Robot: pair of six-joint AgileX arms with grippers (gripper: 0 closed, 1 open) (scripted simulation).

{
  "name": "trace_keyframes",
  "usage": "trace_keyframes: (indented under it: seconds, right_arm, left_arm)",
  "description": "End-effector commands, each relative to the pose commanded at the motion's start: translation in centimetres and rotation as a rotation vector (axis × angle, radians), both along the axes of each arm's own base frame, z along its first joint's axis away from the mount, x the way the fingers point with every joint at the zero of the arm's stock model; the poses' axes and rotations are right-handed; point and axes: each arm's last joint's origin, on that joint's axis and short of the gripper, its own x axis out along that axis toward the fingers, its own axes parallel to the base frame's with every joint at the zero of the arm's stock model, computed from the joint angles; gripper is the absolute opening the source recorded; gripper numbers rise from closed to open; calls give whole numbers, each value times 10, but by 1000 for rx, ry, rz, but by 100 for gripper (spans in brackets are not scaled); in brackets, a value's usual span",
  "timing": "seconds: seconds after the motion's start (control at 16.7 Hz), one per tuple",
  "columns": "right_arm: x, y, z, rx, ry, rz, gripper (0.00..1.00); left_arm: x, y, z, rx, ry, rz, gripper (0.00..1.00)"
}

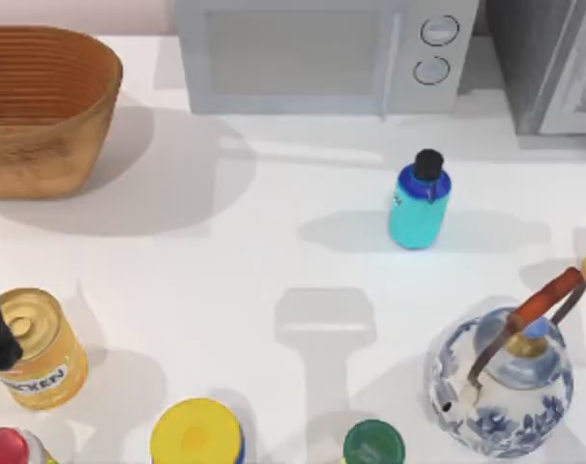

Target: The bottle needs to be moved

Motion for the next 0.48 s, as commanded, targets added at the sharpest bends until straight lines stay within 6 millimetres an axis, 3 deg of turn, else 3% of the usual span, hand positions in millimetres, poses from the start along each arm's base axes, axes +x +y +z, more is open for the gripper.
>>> trace_keyframes:
  seconds: [0.24, 0.48]
  right_arm:
    - [0, 0, 0, 0, 0, 0, 100]
    - [0, 0, 0, 0, 0, 0, 100]
  left_arm:
    - [1, -2, 5, 0, -1, -17, 100]
    - [11, -12, 29, 2, 12, -109, 100]
